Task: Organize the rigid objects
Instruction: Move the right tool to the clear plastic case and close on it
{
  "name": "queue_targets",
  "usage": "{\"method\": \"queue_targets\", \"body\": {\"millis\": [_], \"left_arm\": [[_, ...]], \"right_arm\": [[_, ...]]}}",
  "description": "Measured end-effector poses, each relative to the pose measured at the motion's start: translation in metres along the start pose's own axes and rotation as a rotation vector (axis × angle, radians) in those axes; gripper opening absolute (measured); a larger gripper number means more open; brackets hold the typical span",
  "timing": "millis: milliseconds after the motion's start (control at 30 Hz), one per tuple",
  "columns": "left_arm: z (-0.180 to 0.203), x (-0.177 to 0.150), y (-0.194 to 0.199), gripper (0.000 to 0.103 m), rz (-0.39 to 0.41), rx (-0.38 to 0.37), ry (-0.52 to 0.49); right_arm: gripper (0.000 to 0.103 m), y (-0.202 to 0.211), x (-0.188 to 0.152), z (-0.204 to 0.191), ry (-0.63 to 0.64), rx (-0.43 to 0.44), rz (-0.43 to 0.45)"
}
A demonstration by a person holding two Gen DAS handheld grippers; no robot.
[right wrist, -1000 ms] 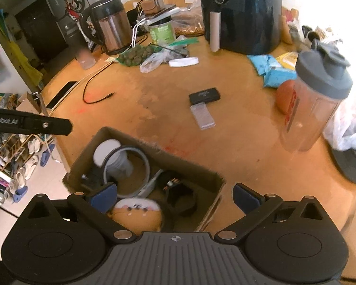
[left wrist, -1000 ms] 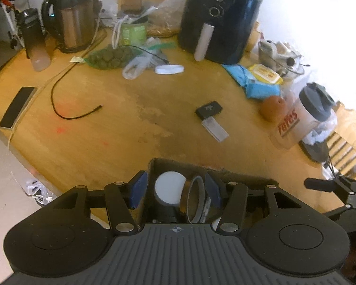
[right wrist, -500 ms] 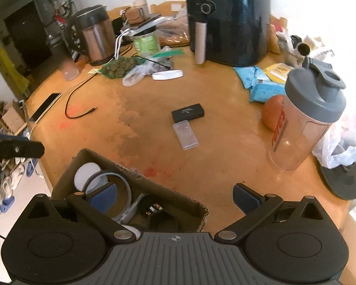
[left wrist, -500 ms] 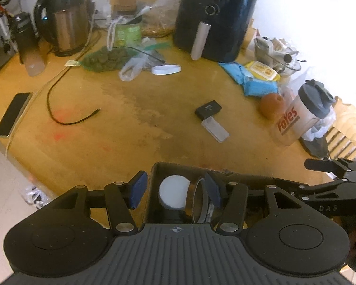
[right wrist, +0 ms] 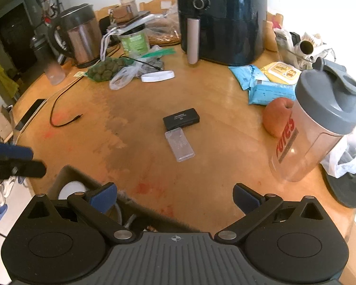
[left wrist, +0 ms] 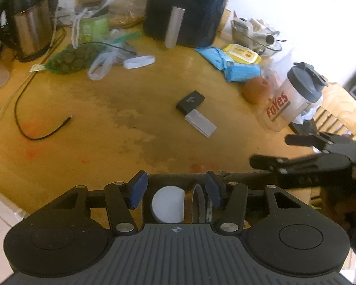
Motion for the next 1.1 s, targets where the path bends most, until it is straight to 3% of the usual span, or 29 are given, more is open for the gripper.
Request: {"method": "queue_targets", "body": {"millis": [267, 600, 700, 900, 1100], "left_arm": [[-0.005, 0.015, -0.007, 0.053, 0.001, -0.035, -0.037], [-0.023, 0.02, -0.004, 0.053, -0.005, -0.012, -0.036], [-0.031, 0.015, -0.004, 0.053, -0.022, 0.005, -0.008], [-0.041, 0.006, -0.004, 0.053, -0.037, 0.026, 0.039], [-0.045, -0.002, -0.003, 0.053, -0.036, 0.039, 0.088]], "right_arm": [[0.103, -0.024, 0.024, 0.007, -0.027, -0.005, -0.033], [0.102, -0.057, 0.05, 0.006, 0.047, 0.012, -0.054], [0.096, -0.07, 0.054, 0.004, 0.063, 0.029, -0.069], [0.093, -0.094, 0.055, 0.001, 0.095, 0.045, -0.106], [0.078, -0.116, 0.051, -0.004, 0.131, 0.06, -0.165]]}}
Point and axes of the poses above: each gripper's, at about its wrist camera, not at the fingertips, and y roughly against the way its jaws point, z to its right, x to its top, the point moved 9 cm from there along -y, roughly the way its jaws point
